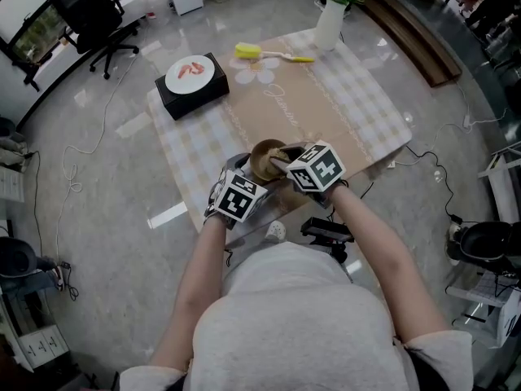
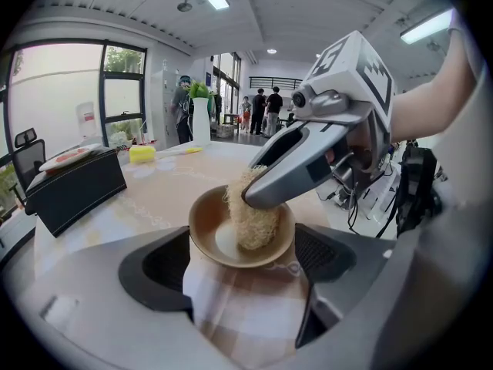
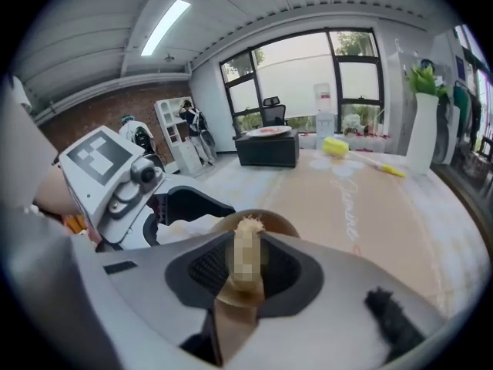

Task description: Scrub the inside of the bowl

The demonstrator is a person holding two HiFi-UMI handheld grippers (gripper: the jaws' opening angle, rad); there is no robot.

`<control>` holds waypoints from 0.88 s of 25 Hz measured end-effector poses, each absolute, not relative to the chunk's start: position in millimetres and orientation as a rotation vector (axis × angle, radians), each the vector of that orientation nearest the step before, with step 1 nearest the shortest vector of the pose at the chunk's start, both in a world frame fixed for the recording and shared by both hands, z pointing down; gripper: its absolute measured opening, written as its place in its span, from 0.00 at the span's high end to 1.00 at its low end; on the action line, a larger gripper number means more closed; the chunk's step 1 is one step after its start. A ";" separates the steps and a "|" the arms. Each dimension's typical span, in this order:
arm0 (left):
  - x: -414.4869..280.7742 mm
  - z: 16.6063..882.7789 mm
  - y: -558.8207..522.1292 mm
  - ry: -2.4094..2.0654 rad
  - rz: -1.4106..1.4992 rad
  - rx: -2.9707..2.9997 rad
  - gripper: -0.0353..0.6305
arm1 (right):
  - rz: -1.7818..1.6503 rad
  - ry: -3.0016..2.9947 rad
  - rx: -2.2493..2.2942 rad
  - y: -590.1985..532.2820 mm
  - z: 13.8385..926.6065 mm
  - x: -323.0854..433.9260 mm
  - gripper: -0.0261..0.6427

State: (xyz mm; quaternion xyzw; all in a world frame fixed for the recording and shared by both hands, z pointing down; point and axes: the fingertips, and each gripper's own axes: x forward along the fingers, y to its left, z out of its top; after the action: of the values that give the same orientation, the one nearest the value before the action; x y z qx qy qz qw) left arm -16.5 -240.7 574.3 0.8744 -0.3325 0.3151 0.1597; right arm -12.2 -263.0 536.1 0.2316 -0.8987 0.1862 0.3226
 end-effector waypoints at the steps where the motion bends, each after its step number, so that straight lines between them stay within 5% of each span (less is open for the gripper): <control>1: -16.7 574.6 -240.5 -0.950 0.901 2.497 0.29 | 0.505 -2.374 0.585 -259.8 535.8 -15.1 0.82; 22: -14.9 573.4 -241.4 -0.957 0.878 2.512 0.28 | 0.209 -2.368 0.779 -296.4 528.1 -11.4 0.82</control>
State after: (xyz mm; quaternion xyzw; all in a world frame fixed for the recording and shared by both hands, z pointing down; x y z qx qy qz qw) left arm -14.9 -241.4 573.4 0.8774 -0.3343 0.3067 0.1563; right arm -11.4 -296.4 528.1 0.2957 -0.8985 0.0792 0.3145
